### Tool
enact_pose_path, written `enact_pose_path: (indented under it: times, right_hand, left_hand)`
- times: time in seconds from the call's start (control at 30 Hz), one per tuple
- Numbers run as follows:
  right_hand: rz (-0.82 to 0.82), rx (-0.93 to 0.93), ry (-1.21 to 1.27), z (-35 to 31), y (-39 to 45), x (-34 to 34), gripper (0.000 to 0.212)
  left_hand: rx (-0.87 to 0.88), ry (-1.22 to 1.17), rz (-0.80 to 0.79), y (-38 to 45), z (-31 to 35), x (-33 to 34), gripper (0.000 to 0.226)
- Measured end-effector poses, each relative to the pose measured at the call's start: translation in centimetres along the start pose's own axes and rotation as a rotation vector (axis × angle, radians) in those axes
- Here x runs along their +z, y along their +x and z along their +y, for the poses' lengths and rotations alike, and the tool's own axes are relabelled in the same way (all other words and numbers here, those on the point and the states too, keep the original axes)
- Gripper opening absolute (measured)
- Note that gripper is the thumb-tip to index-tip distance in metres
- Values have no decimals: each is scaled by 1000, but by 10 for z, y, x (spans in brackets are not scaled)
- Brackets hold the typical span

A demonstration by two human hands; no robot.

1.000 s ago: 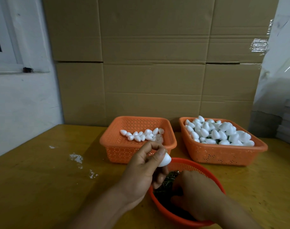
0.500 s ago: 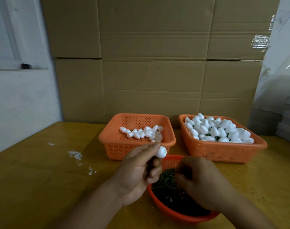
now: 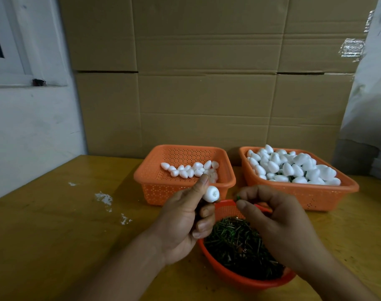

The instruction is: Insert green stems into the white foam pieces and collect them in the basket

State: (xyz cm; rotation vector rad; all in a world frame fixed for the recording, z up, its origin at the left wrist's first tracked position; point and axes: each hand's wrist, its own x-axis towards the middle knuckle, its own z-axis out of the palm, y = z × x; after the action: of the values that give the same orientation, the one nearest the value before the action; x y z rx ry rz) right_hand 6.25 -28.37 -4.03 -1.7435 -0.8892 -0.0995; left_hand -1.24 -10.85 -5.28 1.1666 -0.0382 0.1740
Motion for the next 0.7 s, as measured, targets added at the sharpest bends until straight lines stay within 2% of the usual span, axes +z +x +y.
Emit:
enact_pose_path:
  times: [0.17, 0.27, 0.37, 0.5, 0.7]
  right_hand:
    - [42, -10, 334, -12, -5, 4, 3]
    - [24, 21, 447, -12, -7, 9, 12]
    - [11, 25, 501, -11, -9, 13, 17]
    - [12, -11, 529, -12, -9, 16, 3]
    - [69, -77, 502, -13, -9, 18, 12]
  left_hand:
    - [2, 23, -1, 0, 0, 0, 39]
    - [4, 44, 1, 0, -1, 2, 40]
    - [2, 61, 2, 0, -2, 2, 41]
    - [4, 77, -6, 0, -2, 2, 41]
    - [-2, 79, -11, -1, -3, 3, 40]
